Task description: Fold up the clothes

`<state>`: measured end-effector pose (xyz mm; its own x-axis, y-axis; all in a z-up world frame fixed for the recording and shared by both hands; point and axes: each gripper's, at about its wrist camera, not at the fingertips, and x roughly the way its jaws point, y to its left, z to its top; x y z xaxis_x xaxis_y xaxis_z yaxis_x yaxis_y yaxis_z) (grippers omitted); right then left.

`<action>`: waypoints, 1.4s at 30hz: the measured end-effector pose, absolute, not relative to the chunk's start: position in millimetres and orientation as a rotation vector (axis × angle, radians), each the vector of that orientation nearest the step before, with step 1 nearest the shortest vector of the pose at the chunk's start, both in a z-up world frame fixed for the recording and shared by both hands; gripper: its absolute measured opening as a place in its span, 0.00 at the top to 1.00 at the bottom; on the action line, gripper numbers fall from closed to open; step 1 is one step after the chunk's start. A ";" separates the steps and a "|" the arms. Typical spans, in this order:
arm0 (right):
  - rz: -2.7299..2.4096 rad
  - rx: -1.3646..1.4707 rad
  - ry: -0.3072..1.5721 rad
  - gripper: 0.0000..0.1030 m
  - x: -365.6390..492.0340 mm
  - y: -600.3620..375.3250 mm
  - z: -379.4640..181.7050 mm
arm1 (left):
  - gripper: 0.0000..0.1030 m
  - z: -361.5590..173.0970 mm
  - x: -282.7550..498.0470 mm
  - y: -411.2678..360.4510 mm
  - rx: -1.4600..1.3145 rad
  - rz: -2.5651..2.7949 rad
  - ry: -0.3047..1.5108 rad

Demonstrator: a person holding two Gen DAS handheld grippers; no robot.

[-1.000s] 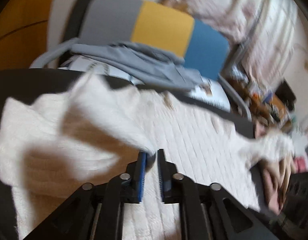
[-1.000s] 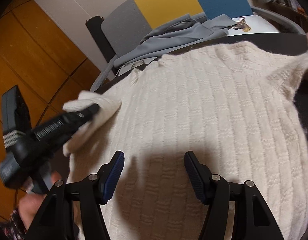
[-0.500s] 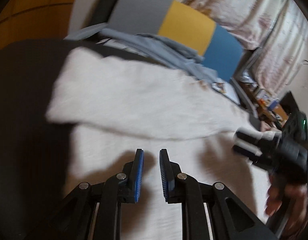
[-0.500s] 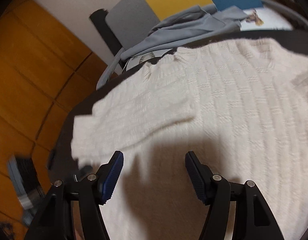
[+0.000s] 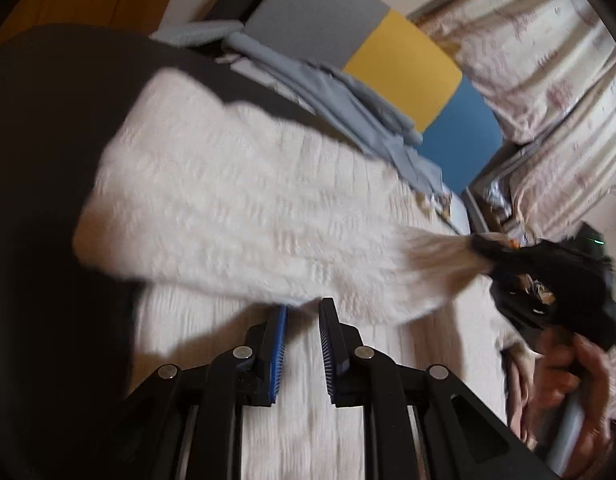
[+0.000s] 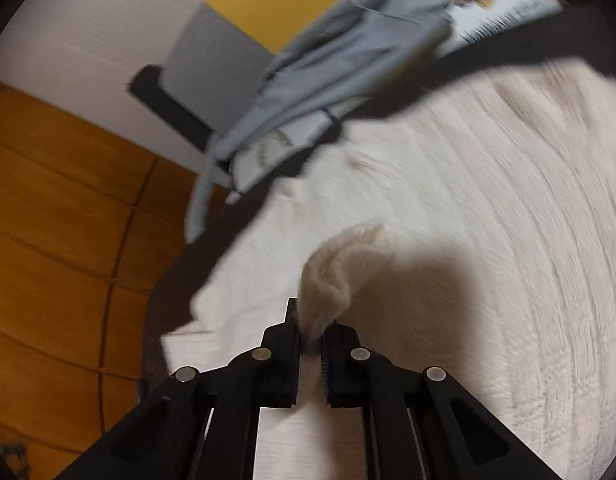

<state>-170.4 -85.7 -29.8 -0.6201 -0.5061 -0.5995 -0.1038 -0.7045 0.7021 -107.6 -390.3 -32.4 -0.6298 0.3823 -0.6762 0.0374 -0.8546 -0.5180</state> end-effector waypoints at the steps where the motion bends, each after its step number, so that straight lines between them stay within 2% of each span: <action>1: -2.403 1.182 -1.044 0.92 -170.5 -87.9 -17.1 | 0.85 -31.8 -111.4 -389.7 -1.224 2.590 -0.731; 4: -2.434 1.043 -0.981 0.92 -166.6 -89.8 23.8 | 0.85 -29.1 -116.4 -393.8 -1.157 2.719 -0.699; 9: -2.536 0.897 -0.871 0.92 -162.9 -86.0 64.6 | 0.82 -32.0 -114.0 -416.1 -1.081 2.760 -0.876; 11: -2.562 0.898 -0.862 0.92 -163.2 -82.8 64.4 | 0.82 -32.9 -113.1 -425.0 -1.069 2.775 -0.920; 13: -2.590 0.902 -0.881 0.98 -161.9 -71.4 60.3 | 0.84 -35.8 -109.9 -437.4 -1.035 2.794 -1.010; 16: -2.601 0.941 -0.920 0.98 -164.1 -55.3 49.4 | 0.84 -47.5 -106.0 -453.2 -1.023 2.759 -1.159; 20: -2.449 1.058 -0.973 0.96 -167.8 -49.9 21.9 | 0.84 -53.4 -105.7 -454.0 -1.024 2.739 -1.192; 21: -2.428 1.132 -0.916 0.95 -168.1 -58.3 10.9 | 0.84 -52.8 -106.0 -452.0 -1.026 2.743 -1.175; 23: -2.409 1.250 -0.865 0.85 -167.6 -70.4 -12.3 | 0.84 -51.8 -107.1 -448.3 -1.028 2.746 -1.145; 25: -2.363 1.336 -0.901 0.69 -167.7 -76.2 -37.3 | 0.84 -50.9 -105.8 -447.5 -1.017 2.742 -1.137; 28: -2.273 1.355 -1.091 0.65 -172.7 -71.1 -70.7 | 0.84 -50.2 -99.0 -448.3 -0.980 2.735 -1.138; 33: -2.331 1.295 -1.131 0.65 -196.3 -72.5 -80.7 | 0.84 -46.9 -95.4 -444.0 -0.920 2.734 -1.108; 35: -2.350 1.290 -1.140 0.68 -205.8 -75.2 -82.4 | 0.84 -49.6 -98.9 -443.1 -0.957 2.728 -1.107; 36: -2.368 1.292 -1.128 0.83 -209.5 -76.6 -81.2 | 0.84 -51.1 -100.8 -442.8 -0.973 2.723 -1.108; 37: -2.374 1.299 -1.110 0.93 -213.0 -78.0 -78.1 | 0.84 -52.3 -102.3 -443.0 -0.981 2.717 -1.114; 42: -2.420 1.168 -1.047 0.93 -213.7 -72.8 -32.1 | 0.84 -57.4 -105.8 -445.5 -0.983 2.687 -1.145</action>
